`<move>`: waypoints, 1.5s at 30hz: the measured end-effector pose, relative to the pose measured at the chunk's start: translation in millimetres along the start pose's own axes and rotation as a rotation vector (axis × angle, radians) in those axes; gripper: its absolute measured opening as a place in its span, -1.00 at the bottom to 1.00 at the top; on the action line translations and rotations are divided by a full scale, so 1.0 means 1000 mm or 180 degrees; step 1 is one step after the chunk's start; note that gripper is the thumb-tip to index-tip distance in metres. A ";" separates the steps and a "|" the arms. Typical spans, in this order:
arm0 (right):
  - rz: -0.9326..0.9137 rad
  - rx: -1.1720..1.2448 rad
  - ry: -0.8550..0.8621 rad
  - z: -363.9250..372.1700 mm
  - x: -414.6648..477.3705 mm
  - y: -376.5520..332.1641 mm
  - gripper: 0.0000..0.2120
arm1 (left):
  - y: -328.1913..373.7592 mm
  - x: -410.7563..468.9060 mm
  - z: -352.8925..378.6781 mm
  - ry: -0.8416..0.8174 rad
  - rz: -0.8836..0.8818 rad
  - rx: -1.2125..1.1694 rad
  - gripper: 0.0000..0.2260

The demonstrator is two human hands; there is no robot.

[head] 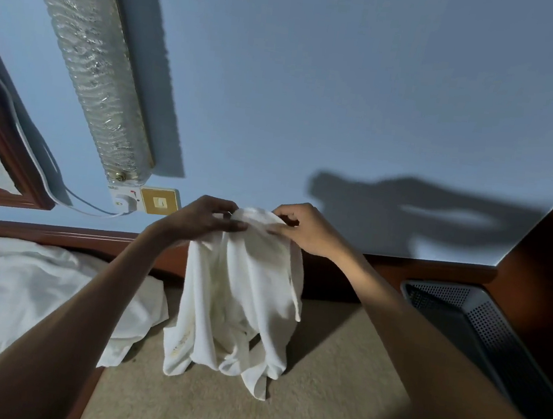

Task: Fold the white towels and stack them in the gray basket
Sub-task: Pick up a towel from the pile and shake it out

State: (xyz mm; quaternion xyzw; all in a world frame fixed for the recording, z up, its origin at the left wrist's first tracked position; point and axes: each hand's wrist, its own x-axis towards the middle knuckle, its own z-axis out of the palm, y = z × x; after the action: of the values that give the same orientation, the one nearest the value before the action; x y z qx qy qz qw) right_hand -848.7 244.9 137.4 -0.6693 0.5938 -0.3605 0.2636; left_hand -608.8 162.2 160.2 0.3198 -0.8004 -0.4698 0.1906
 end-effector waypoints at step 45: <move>0.1779 0.3805 0.1171 0.041 0.033 0.004 -0.82 | -0.021 0.002 0.058 0.1306 0.0500 0.0822 -0.93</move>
State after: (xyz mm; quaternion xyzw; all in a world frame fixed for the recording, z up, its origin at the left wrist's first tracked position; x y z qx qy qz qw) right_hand -817.2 208.3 115.1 -0.1583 0.4785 -0.6527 0.5657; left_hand -638.5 190.0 113.8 0.3670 -0.8207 -0.2726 0.3426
